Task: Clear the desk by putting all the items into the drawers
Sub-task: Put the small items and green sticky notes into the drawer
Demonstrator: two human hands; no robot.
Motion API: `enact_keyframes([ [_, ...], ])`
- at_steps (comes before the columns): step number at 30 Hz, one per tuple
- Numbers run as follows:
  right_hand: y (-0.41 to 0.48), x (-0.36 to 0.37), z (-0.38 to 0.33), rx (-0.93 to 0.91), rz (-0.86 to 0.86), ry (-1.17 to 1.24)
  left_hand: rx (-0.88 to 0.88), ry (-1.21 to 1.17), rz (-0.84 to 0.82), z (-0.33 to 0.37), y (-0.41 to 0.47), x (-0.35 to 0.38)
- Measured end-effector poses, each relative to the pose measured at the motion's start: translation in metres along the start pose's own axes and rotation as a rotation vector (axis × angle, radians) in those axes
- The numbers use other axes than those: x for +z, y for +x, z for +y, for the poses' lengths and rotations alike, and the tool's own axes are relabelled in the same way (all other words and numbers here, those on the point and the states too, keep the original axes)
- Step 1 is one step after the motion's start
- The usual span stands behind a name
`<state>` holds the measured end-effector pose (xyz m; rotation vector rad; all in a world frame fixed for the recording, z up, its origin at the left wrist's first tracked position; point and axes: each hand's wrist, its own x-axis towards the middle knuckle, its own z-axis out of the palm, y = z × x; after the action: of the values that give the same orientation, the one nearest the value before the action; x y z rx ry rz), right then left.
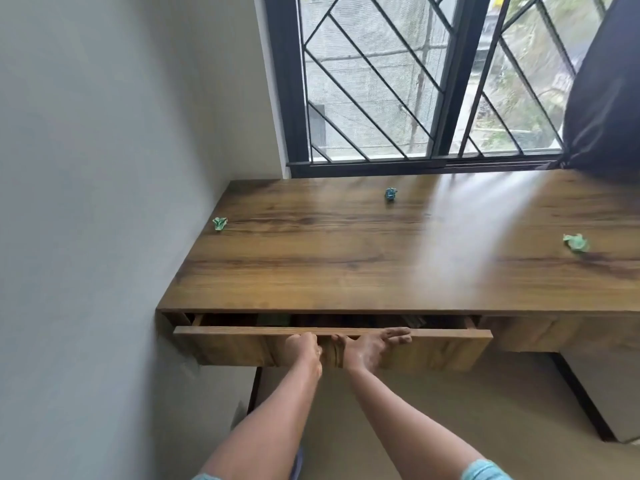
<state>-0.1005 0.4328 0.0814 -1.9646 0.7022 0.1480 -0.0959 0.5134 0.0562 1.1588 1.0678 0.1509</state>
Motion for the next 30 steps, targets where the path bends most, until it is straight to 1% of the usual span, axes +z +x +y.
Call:
enact_keyframes([
  [5,0.017,0.006,-0.013,-0.011,-0.049,0.055,-0.001,-0.119,0.010,0.008,0.010,0.019],
  [8,0.022,0.011,-0.014,-0.034,-0.066,0.030,-0.012,-0.162,0.052,0.011,0.009,0.027],
  [11,0.025,0.016,-0.006,-0.069,-0.091,-0.011,-0.015,-0.196,0.054,0.011,0.004,0.030],
  [13,0.026,0.017,-0.002,-0.083,-0.118,-0.032,-0.021,-0.186,0.065,0.012,0.004,0.031],
  [15,0.026,0.016,-0.002,-0.108,-0.135,-0.069,-0.036,-0.124,0.100,0.016,0.001,0.035],
  [17,0.029,0.014,-0.003,-0.127,-0.147,-0.136,-0.015,-0.051,0.141,0.022,-0.006,0.043],
  [18,0.032,0.009,-0.004,-0.163,-0.135,-0.194,-0.016,-0.027,0.157,0.025,-0.007,0.049],
  [19,0.036,0.005,-0.005,-0.236,-0.118,-0.255,-0.026,0.009,0.141,0.028,-0.008,0.056],
  [21,0.048,-0.009,-0.016,-0.439,-0.119,-0.345,-0.004,0.062,0.081,0.038,-0.017,0.074],
  [22,0.056,-0.018,-0.023,-0.529,-0.116,-0.375,-0.010,0.095,0.101,0.041,-0.017,0.086],
  [24,0.078,-0.037,-0.037,-0.625,-0.085,-0.404,-0.062,0.080,0.186,0.048,-0.016,0.110],
  [26,0.103,-0.060,-0.049,-0.629,-0.025,-0.400,0.000,0.166,0.214,0.057,-0.027,0.140],
  [28,0.133,-0.085,-0.054,-0.578,0.052,-0.381,0.160,0.229,0.190,0.067,-0.042,0.167],
  [30,0.163,-0.110,-0.055,-0.531,0.129,-0.380,0.273,0.313,0.159,0.072,-0.049,0.192],
])
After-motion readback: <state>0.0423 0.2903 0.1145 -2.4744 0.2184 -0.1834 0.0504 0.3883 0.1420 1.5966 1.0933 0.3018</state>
